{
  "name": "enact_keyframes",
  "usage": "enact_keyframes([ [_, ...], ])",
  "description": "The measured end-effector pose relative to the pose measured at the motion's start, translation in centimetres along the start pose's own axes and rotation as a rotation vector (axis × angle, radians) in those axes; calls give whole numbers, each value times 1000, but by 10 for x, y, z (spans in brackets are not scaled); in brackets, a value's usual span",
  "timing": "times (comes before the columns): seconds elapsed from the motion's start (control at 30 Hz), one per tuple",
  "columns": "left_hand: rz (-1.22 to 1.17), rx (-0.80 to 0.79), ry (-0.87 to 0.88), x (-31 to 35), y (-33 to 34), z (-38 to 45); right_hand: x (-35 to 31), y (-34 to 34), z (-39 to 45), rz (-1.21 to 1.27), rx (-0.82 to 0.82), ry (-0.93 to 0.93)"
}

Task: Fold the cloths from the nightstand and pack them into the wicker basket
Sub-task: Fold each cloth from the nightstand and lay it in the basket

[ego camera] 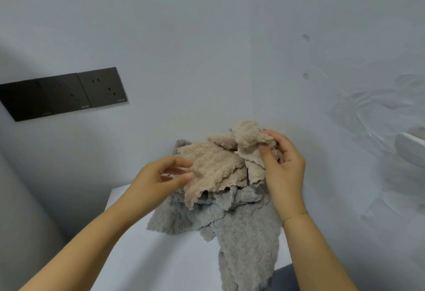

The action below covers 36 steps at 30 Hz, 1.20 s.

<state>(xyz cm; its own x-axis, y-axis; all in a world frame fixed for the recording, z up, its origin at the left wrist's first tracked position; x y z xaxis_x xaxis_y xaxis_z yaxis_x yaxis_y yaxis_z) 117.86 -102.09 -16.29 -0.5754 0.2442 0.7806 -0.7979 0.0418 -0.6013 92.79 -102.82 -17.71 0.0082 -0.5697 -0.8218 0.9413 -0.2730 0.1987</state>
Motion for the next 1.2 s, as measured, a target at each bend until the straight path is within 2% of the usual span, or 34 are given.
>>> enact_keyframes([
  [0.13,-98,95,100,14,-13,3,-9,5,-12,84,-113,24],
  [0.23,-101,20,184,30,-4,5,-11,4,-15,162,-157,50],
  [0.37,29,-71,371,59,21,3,-9,8,-22,305,-194,164],
  [0.5,4,-36,431,70,30,6,-13,6,-29,297,-209,203],
  [0.7,-50,-20,321,59,27,5,-4,-4,-33,176,-263,201],
  [0.8,-73,-13,265,45,13,0,0,0,-39,18,-390,157],
  [0.87,-91,23,211,29,-3,-5,5,10,-49,-151,-549,138],
  [0.97,-145,61,57,-7,-24,-11,13,26,-61,-533,-696,-42],
  [1.1,-494,20,-182,-53,-26,-29,10,34,-67,-628,-620,-242],
  [1.2,-759,57,-317,-78,-23,-47,14,39,-74,-670,-615,-267],
])
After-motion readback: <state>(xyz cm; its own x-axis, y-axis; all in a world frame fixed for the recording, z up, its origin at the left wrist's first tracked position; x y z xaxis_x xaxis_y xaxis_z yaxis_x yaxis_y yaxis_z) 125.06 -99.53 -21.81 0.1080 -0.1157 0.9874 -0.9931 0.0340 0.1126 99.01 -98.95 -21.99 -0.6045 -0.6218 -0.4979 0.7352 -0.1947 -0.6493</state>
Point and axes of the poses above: each hand's wrist, its own z-axis towards the middle knuckle, its own y-axis out of the palm, x = y × z, the point moved 7 cm from there along z, towards the middle knuckle, and after that the axes turned 4 degrees about -x, right-handed, at the moved point
